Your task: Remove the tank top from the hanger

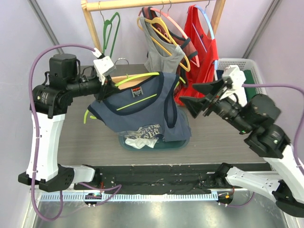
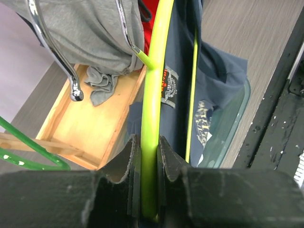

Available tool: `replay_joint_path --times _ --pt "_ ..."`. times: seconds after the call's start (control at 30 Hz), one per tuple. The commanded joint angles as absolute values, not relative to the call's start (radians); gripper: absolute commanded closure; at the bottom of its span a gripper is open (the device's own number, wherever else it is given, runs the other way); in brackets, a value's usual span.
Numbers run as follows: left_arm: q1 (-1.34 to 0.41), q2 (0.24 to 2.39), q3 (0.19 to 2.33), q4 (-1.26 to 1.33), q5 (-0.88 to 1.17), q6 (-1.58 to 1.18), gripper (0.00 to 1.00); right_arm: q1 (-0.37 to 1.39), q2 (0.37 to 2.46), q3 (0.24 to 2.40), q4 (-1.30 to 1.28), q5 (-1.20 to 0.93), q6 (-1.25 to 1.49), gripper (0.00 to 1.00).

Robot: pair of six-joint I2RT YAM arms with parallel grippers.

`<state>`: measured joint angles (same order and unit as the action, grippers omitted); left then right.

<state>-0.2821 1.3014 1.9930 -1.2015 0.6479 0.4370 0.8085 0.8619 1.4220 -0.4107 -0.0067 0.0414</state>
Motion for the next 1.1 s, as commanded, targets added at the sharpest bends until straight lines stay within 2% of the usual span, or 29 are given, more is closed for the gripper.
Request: replay_joint_path --times 0.0,0.3,0.7,1.07 --pt "-0.282 1.289 2.031 -1.130 0.681 0.390 1.00 0.808 0.873 1.275 -0.270 -0.045 0.182 0.25" --pt "-0.282 1.269 2.039 -1.163 0.718 0.411 1.00 0.808 0.917 1.138 -0.120 -0.005 0.290 0.23" --pt "-0.281 1.243 2.042 -1.196 0.750 0.433 1.00 0.795 0.948 1.094 -0.091 0.052 0.291 0.22" --pt "-0.282 1.242 2.063 -1.215 0.756 0.451 1.00 0.758 0.900 1.026 -0.097 0.021 0.313 0.22"
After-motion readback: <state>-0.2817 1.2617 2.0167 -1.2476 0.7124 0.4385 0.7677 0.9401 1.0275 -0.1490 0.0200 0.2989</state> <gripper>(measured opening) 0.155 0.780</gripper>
